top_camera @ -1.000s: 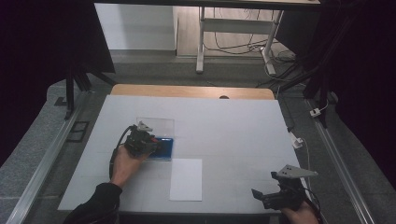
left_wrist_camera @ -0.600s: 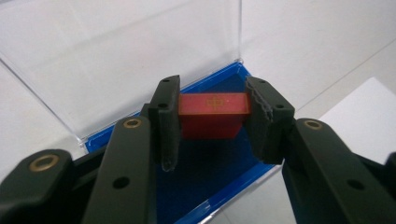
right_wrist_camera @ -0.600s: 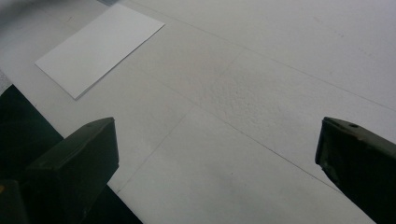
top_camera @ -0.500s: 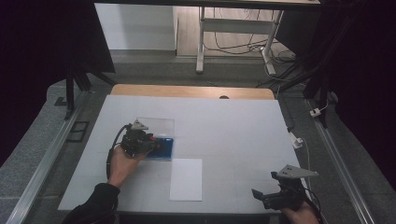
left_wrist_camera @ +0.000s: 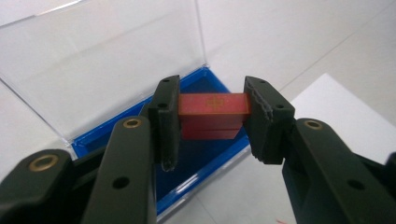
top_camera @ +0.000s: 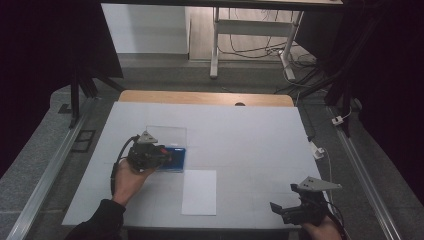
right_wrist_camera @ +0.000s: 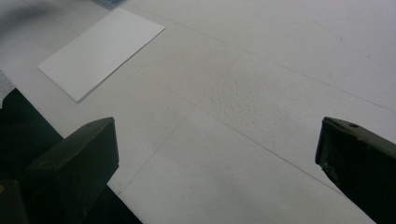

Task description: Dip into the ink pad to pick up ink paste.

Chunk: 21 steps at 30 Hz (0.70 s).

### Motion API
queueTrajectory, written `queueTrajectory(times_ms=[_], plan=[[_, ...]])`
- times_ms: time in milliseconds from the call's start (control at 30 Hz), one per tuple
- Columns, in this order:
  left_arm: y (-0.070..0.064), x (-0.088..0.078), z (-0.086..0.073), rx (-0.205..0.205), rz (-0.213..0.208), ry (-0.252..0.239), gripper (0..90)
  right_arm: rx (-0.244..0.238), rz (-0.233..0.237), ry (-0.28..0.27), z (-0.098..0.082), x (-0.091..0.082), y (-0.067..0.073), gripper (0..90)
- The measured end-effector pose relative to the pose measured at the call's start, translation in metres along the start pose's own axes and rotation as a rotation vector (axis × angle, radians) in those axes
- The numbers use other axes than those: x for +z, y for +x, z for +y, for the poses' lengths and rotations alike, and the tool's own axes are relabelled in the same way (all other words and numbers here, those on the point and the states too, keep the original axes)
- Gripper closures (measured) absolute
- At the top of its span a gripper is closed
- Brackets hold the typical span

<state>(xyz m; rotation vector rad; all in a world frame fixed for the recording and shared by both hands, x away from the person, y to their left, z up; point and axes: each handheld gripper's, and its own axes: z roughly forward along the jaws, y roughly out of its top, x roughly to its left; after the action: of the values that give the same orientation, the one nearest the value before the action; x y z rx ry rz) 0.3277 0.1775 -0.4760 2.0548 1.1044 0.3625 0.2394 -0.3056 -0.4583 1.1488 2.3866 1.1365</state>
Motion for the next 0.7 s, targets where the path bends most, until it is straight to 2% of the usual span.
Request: queueTrajectory(times_ms=[533, 700], plan=[[-0.018, -0.019, -0.002, 0.011, -0.069, -0.052, 58.2, 0.001, -0.001, 0.001, 0.0, 0.0, 0.0, 0.0], [-0.028, -0.021, 0.0, 0.044, -0.075, -0.054, 58.3, 0.001, -0.001, -0.001, 0.0, 0.0, -0.001, 0.0]])
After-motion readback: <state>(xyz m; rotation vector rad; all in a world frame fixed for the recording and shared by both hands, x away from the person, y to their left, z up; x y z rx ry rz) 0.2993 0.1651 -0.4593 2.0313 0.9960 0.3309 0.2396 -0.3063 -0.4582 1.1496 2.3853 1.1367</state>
